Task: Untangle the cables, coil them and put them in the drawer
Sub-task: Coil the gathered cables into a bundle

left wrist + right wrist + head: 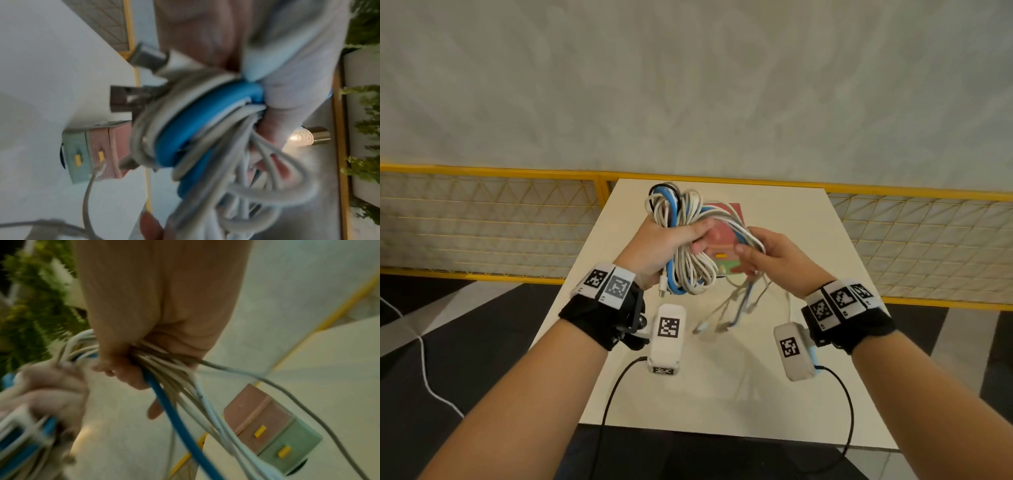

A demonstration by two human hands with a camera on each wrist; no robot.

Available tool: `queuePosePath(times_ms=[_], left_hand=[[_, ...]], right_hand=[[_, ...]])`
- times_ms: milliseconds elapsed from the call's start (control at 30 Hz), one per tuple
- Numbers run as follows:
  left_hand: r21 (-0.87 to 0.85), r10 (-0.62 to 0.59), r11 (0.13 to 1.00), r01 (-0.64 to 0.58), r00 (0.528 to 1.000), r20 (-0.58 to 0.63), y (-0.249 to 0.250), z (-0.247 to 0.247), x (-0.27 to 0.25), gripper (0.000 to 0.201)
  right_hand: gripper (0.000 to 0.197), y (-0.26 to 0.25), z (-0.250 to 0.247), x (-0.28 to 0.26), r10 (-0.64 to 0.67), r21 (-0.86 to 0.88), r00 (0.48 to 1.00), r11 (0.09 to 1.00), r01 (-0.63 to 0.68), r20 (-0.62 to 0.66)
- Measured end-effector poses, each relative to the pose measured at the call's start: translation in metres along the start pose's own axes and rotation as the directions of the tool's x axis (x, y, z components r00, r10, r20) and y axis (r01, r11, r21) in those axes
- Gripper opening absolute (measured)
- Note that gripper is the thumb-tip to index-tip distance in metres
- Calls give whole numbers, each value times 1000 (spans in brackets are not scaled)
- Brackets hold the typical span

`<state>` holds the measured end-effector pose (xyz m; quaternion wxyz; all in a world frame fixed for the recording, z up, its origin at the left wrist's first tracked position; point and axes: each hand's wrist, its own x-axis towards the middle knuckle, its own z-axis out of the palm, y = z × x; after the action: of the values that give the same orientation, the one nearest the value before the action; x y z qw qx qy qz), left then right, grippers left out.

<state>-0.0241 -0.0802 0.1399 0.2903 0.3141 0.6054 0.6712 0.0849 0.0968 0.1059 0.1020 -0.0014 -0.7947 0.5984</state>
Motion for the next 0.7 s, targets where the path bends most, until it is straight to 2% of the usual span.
queuePosePath(times_ms=[67,100,133,200,267,333,400,500,700], left_hand=[[58,1,998,-3,999,33,-2,-4,-2,59],[124,-4,992,-1,999,41,-3,-3,-4,61],[201,-13,980,7,1000,29,-4,-3,-5,54],[368,-13,929,38,997,-72,-7,-1,-5,34],[457,63,889,35,979,-196,-14,1,-1,22],[461,137,887,7,951,-277,-21,6,3,17],[404,163,915,-11,925,-344,-26,13,4,16],[309,162,950,-34,903,-397,-27,22,4,21],[189,113,982,-15,849,-516,-27,28,4,30]], right_hand=[[17,0,-5,-4,29,95,999,995,-26,-30],[15,-2,-8,-5,30,130,999,991,-26,-27],[10,-5,-11,-6,35,192,999,981,-31,-20],[14,-11,-14,-5,70,318,997,946,-61,-18],[13,-17,-9,-3,108,384,994,919,-86,-35],[25,-20,4,0,118,323,987,943,-77,-108],[32,-22,20,0,81,120,975,991,-57,-209],[37,-20,36,-2,32,-125,962,990,-68,-272],[48,-23,48,-7,54,-137,975,987,-86,-218]])
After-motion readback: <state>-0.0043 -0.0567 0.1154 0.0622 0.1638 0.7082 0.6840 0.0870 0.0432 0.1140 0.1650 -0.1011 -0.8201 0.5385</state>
